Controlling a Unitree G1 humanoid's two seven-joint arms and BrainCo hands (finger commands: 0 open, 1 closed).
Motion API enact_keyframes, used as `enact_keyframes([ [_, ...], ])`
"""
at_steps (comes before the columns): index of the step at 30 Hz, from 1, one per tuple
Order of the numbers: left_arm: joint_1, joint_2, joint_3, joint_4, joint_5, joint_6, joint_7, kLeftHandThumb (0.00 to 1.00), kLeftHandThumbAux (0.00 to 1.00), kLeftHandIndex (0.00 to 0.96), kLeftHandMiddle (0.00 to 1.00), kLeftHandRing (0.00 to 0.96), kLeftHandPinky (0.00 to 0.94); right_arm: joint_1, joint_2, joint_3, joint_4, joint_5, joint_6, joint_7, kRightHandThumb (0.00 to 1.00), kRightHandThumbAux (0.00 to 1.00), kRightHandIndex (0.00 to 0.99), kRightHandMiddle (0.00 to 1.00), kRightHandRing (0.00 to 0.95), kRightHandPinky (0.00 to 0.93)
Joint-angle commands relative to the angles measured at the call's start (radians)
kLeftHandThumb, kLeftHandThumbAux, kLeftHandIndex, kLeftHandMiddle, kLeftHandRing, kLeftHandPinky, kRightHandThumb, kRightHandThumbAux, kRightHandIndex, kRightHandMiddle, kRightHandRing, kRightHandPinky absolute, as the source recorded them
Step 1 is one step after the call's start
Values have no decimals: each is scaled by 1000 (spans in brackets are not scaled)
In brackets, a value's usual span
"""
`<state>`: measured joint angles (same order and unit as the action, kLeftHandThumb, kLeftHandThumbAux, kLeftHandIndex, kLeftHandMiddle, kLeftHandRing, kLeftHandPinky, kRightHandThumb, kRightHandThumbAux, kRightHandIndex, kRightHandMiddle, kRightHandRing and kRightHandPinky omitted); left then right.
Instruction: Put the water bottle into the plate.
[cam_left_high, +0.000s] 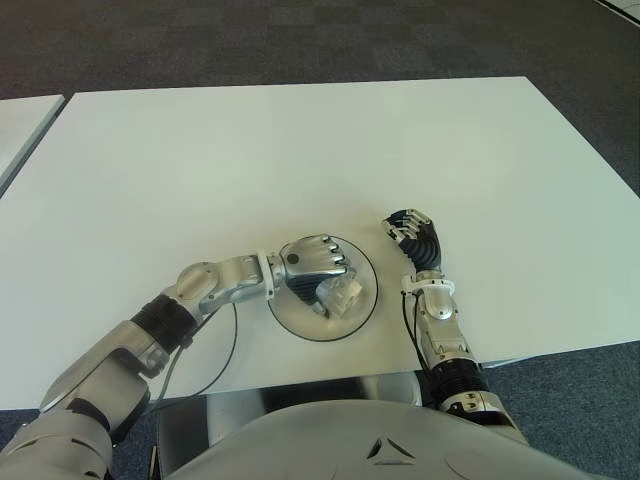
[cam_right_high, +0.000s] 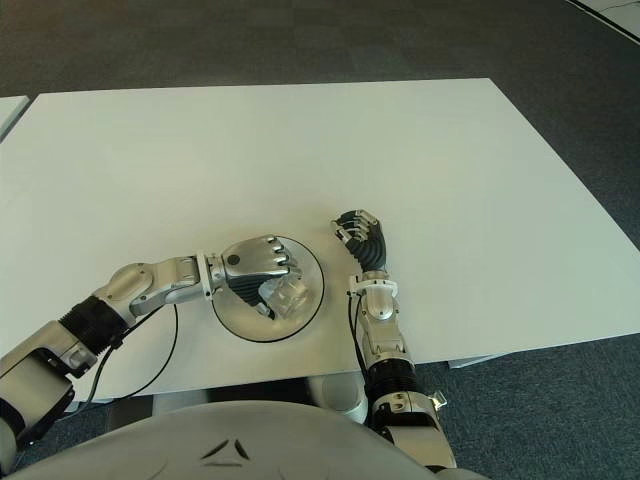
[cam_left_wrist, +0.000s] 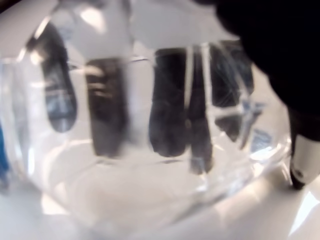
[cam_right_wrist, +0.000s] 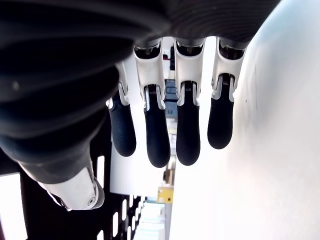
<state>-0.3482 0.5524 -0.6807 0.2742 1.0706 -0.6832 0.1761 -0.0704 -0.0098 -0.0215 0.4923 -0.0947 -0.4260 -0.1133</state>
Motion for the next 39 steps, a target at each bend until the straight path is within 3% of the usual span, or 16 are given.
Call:
enact_keyframes([
  [1, 10, 6, -37, 45, 82, 11, 75, 851, 666, 406, 583, 813, 802, 3, 5, -2, 3, 13, 9, 6, 706, 734, 425, 481, 473, 483],
  [7, -11, 8, -66, 81, 124, 8, 168, 847, 661, 434, 501, 684, 640, 1, 7, -3, 7, 11, 8, 2, 706, 734, 425, 486, 480, 488],
  [10, -32, 19, -76, 86, 122, -6, 170, 828, 675, 383, 499, 500, 468, 0, 8, -4, 7, 11, 8, 1, 705, 734, 425, 485, 480, 487],
  [11, -39, 22, -77, 85, 117, -13, 161, 658, 637, 305, 411, 399, 372, 0, 8, -4, 7, 11, 8, 1, 705, 734, 425, 485, 479, 487],
  [12, -49, 27, -77, 81, 103, -25, 138, 595, 625, 277, 380, 362, 337, 0, 8, -4, 7, 12, 8, 2, 705, 734, 425, 485, 479, 487],
  [13, -56, 30, -77, 79, 94, -35, 121, 465, 604, 217, 301, 273, 246, 0, 9, -4, 7, 12, 8, 2, 705, 734, 425, 485, 479, 487],
  [17, -65, 30, -78, 90, 63, -55, 58, 223, 566, 101, 141, 104, 73, -1, 9, -5, 7, 12, 9, 1, 705, 733, 425, 484, 478, 485],
  [21, -61, 26, -68, 92, 3, -55, -44, 88, 508, 23, 32, 23, 15, -1, 10, -6, 8, 9, 8, -3, 704, 733, 425, 485, 480, 486],
  [25, -50, 19, -56, 92, -57, -42, -133, 40, 444, 6, 8, 5, 3, -1, 11, -7, 9, 9, 7, -5, 704, 733, 425, 485, 480, 484],
  [32, -34, 11, -41, 87, -116, -30, -197, 38, 378, 0, 0, 0, 0, 1, 11, -6, 7, 8, 8, -6, 704, 732, 426, 486, 481, 483],
  [39, -32, 7, -34, 89, -128, -36, -184, 67, 340, 0, 0, 0, 0, 1, 9, -5, 7, 8, 8, -5, 703, 732, 425, 485, 481, 485],
])
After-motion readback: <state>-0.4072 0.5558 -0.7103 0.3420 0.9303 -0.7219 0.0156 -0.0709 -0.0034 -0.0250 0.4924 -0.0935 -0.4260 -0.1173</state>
